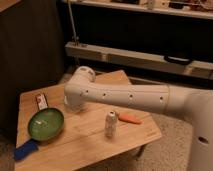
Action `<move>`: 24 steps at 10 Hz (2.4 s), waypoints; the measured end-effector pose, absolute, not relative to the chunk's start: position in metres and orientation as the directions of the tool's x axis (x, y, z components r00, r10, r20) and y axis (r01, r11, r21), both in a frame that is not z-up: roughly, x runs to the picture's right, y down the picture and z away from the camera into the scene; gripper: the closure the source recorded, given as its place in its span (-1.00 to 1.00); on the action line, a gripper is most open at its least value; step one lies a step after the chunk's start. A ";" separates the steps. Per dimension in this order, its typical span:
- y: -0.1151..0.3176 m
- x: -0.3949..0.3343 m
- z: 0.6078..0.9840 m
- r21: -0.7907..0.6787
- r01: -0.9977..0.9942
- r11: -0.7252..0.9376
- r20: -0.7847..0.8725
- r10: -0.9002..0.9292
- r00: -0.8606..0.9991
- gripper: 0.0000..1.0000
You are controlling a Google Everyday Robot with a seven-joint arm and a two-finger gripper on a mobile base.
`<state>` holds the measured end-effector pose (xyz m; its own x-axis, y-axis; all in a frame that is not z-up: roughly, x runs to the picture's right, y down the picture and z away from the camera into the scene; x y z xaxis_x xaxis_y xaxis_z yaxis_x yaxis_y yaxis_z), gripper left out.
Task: Knock the bottle over
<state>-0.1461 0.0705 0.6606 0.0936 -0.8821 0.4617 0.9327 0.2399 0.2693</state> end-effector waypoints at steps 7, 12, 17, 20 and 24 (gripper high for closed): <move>0.117 0.005 0.586 0.192 0.848 0.494 0.409 -0.826 0.388 1.00; 0.190 0.085 0.583 0.178 0.689 0.703 0.358 -0.698 0.620 1.00; 0.192 0.067 0.619 0.414 0.610 0.676 0.323 -0.735 0.596 1.00; 0.171 0.032 0.653 0.492 0.598 0.633 0.313 -0.769 0.557 1.00; 0.138 0.026 0.668 0.437 0.682 0.586 0.258 -0.808 0.530 1.00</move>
<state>0.0262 0.1382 0.6681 0.5296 -0.8082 0.2577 0.6820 0.5863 0.4372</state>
